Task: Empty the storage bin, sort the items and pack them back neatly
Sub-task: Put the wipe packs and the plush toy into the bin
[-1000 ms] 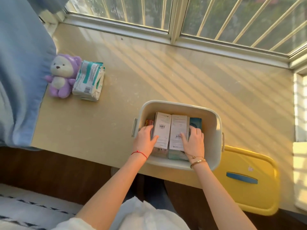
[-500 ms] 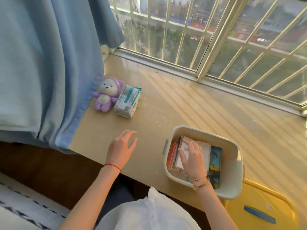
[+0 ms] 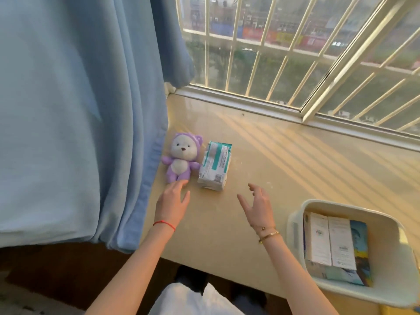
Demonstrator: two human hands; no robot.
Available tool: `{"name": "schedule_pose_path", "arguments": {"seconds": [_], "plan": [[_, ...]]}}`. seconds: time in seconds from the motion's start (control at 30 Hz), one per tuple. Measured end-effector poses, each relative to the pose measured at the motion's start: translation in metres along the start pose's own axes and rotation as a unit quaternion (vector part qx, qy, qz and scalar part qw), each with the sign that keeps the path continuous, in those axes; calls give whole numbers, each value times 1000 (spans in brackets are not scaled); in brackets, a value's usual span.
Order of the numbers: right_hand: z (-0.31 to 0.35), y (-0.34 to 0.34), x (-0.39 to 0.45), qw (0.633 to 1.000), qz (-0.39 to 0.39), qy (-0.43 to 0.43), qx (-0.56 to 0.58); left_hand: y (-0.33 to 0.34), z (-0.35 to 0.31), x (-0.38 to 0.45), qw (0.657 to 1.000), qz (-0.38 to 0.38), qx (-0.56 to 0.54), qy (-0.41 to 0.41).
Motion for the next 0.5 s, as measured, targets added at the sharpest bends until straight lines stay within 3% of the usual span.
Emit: {"name": "schedule_pose_path", "arguments": {"seconds": [0.5], "plan": [[17,131,157,989,63,132,34,90,79,109,996,63,-63,-31]]}}
Point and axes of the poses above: each hand's wrist, its own x-axis towards the middle knuckle, its own y-axis out of the palm, z = x × y, the point moved 5 cm from there along x, towards the middle knuckle, and after that the axes turned 8 degrees about -x, right-handed, at the moved point
